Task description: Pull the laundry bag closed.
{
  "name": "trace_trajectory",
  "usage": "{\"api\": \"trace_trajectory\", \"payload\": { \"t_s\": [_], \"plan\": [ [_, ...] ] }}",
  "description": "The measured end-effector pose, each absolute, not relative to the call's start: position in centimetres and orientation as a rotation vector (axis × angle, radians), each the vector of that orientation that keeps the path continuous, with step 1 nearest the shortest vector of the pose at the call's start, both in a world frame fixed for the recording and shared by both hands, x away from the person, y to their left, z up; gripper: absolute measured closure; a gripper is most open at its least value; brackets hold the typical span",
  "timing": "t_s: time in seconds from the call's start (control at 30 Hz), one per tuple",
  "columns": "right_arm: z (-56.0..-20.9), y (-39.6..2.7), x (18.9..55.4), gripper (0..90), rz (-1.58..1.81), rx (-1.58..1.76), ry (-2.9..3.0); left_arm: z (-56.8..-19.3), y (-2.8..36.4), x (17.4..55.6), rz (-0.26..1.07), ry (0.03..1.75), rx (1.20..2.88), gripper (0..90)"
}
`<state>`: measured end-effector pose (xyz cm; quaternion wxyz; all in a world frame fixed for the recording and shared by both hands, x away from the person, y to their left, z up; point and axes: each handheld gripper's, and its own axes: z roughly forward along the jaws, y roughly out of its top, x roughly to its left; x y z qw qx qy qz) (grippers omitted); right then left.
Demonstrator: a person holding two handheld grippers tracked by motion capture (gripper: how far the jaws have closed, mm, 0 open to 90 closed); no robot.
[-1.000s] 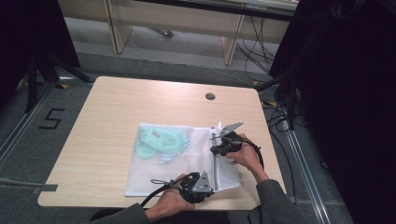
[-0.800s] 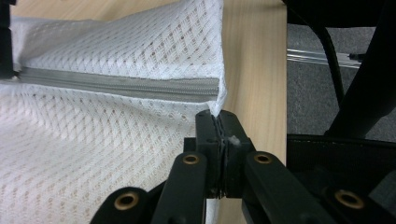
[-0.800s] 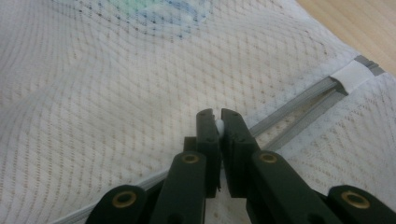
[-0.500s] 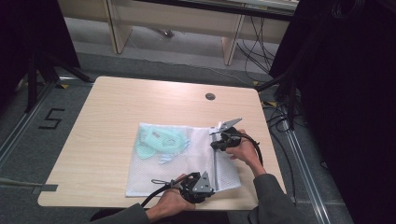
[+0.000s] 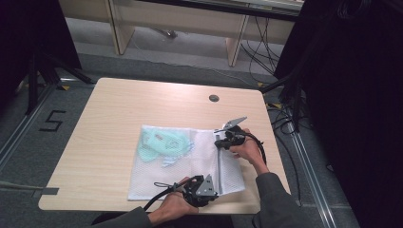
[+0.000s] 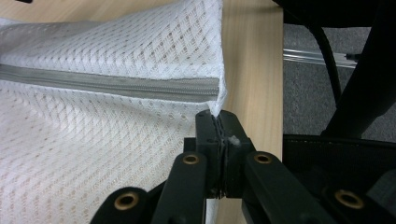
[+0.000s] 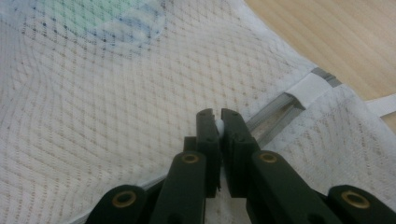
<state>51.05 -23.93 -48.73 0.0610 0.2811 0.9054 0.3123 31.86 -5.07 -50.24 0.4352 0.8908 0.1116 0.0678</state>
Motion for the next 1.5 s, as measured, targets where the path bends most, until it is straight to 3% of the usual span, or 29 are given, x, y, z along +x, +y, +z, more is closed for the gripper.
{"api": "trace_trajectory", "payload": {
  "t_s": [1.5],
  "plan": [
    [-49.1,-24.0,54.7,87.0,0.956,0.912,2.666,-50.1,-5.1,31.8,0.153,0.262,2.222,88.5]
  ]
}}
